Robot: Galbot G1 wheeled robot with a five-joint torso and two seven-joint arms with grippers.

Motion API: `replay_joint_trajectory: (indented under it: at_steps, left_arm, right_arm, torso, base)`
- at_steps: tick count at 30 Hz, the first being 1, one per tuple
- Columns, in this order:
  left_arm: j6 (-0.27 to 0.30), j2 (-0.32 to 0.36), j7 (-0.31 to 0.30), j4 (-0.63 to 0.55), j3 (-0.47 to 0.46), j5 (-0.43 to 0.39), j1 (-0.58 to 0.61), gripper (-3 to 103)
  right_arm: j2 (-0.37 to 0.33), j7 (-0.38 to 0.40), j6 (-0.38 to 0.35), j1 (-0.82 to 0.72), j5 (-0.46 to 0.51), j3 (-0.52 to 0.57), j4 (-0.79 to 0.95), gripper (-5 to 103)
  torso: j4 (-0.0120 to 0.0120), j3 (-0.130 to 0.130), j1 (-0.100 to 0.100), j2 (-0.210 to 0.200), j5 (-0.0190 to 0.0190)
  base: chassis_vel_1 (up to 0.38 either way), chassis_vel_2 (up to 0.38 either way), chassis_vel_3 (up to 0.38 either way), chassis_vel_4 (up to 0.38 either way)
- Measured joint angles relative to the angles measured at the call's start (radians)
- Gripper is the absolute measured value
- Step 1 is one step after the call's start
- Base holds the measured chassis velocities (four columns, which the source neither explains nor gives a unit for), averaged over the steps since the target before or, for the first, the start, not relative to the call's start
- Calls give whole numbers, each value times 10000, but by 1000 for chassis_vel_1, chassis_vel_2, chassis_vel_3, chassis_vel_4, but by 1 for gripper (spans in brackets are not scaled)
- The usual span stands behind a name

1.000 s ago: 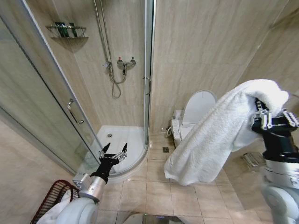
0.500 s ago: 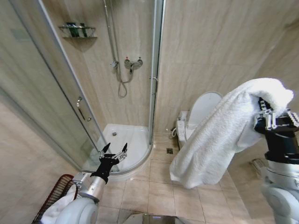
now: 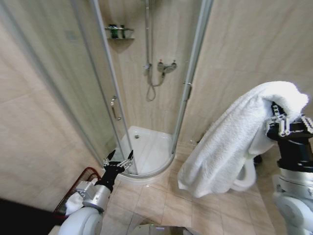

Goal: Discard the used towel into the hamper.

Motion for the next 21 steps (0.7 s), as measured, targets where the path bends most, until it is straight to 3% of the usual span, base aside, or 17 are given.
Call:
replay_joint_trajectory:
  at_steps: [13, 21]
  left_arm:
    - [0, 1, 0, 0, -1, 0, 0, 99]
    - [0, -1, 0, 0, 0, 0, 0, 99]
  right_arm:
    - [29, -91, -34, -27, -133, 39, 0, 12]
    - [72, -24, -130, -79, -235, 52, 0, 12]
  torso:
    - [2, -6, -4, -12, -3]
    - [-3, -9, -6, -16, 1]
  base:
    - [129, 113, 120, 123]
    - [16, 18, 15, -19]
